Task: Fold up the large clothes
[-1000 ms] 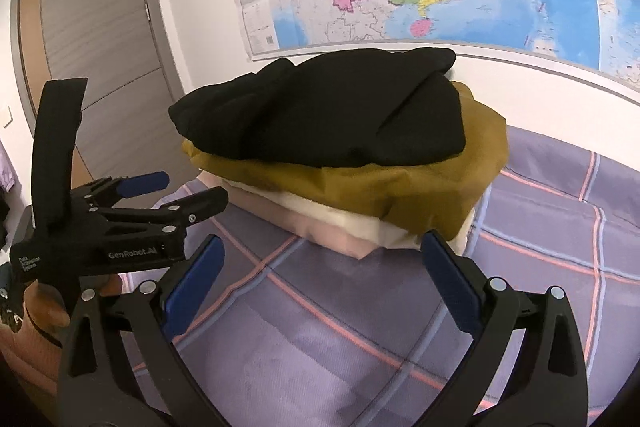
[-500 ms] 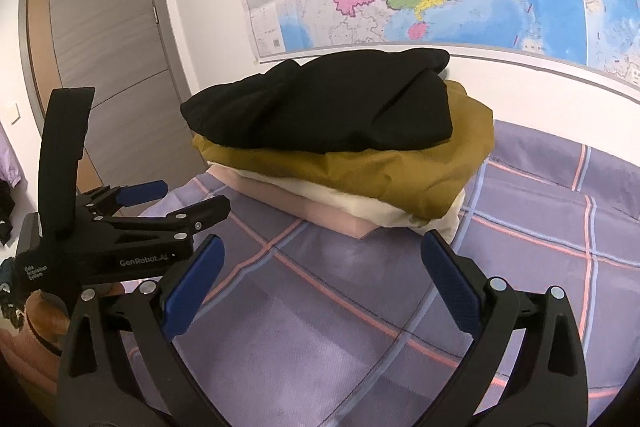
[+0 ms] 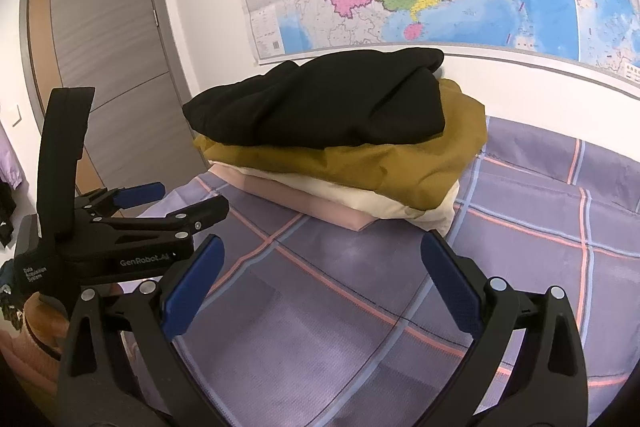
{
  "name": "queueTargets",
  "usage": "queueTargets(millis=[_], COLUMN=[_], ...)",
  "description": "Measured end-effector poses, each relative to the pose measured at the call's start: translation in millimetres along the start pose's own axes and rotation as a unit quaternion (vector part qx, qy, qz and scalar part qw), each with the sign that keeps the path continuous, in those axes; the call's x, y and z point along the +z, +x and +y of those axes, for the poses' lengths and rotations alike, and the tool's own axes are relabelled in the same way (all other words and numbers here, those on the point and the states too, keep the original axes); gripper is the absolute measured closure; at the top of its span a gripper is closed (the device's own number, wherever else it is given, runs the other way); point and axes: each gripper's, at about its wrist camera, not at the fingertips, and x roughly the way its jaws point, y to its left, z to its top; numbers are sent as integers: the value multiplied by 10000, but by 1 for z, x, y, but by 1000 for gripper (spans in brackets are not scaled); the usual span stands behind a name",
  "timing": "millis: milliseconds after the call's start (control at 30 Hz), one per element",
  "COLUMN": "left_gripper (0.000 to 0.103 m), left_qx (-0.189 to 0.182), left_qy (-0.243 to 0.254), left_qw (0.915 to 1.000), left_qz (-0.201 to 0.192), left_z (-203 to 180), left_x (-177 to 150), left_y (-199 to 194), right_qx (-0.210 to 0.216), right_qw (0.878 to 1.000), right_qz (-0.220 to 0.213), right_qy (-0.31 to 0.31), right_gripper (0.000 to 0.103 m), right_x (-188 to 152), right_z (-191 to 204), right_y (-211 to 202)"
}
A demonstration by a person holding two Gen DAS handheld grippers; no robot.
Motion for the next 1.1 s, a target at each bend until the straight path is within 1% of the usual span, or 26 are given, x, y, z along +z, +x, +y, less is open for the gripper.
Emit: queueTargets(millis=[300, 1100], left_gripper=[7, 7], left_qx=[31, -25], left_qy=[26, 85], left_qw=[10000, 9999], left_qz=[-20, 59], left_z=[-3, -10], left_x=[-2, -9], left_y=[-1, 3], right_qx=[-19, -27], right_qw=[10000, 9999], right_qz=[-1, -8], right_qy=[61, 146], right_gripper=[6, 6], right_x=[-2, -5], right_z=[1, -5], right_y=[-2, -4])
